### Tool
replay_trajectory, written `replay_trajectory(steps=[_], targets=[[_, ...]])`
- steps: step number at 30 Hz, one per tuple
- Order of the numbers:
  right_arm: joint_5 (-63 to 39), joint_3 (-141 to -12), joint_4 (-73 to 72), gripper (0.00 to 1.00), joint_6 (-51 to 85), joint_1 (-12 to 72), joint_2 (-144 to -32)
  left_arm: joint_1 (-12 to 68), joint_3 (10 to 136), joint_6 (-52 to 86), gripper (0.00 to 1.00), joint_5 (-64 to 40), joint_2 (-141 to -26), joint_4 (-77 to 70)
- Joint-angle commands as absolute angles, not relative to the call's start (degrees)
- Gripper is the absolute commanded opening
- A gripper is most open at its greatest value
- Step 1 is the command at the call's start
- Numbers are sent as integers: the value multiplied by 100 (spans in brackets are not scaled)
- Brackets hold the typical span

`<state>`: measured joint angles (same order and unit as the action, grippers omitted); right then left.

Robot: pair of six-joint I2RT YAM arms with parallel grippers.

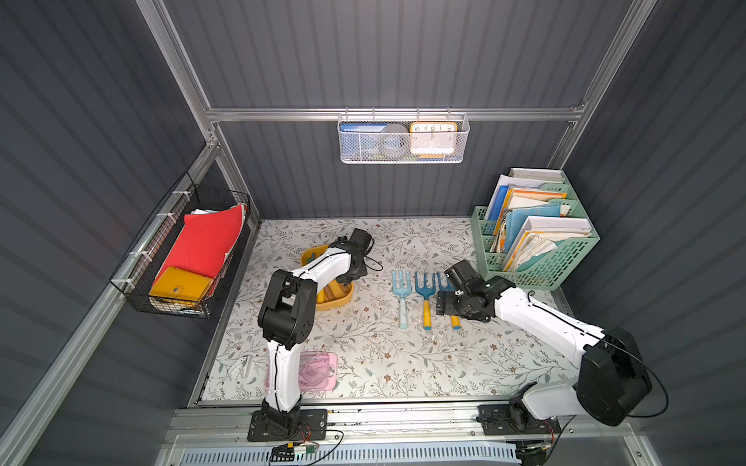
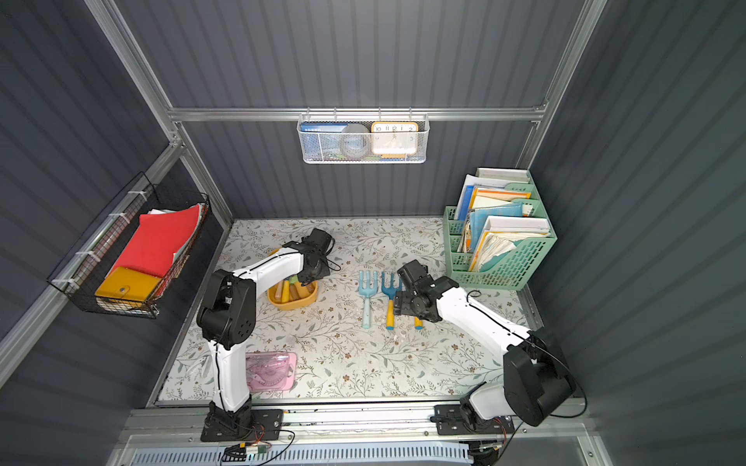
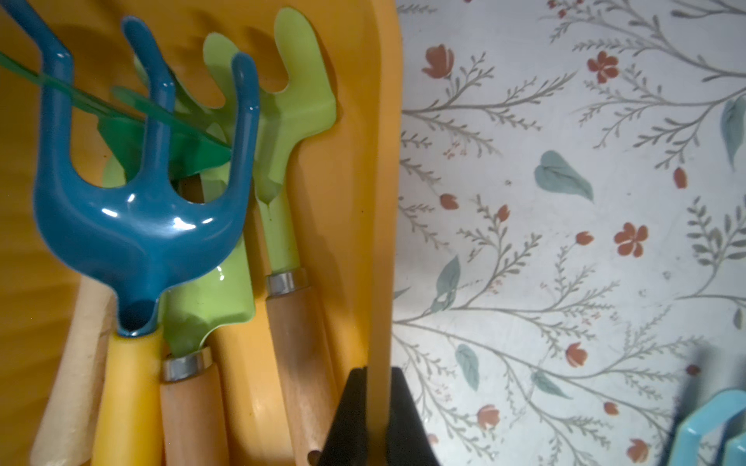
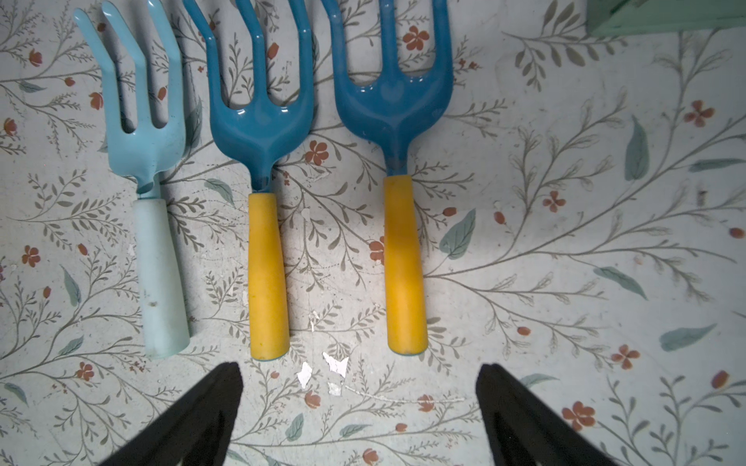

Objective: Take the hand rake out of the storage box
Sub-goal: Move the storage box to the center of the board.

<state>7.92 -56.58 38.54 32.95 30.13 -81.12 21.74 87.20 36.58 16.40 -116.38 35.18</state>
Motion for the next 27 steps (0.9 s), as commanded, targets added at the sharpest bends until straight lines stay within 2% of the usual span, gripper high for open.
replay_trajectory(steps=[1,17,25,27], targets=[[832,-5844,3876,95,3313,3083,-8165,2054,8412,3647,9,1626,-11281,3498],[853,-5959,3876,95,3357,3226,-8277,1541,7384,3603,11,1327,-10650,3288],[890,-5948,3868,96,3344,3260,-8271,1472,7549,3637,40,1466,-10489,3480],[896,-5935,3868,95,3340,3259,-8262,1433,7614,3630,43,1507,-10403,3545]])
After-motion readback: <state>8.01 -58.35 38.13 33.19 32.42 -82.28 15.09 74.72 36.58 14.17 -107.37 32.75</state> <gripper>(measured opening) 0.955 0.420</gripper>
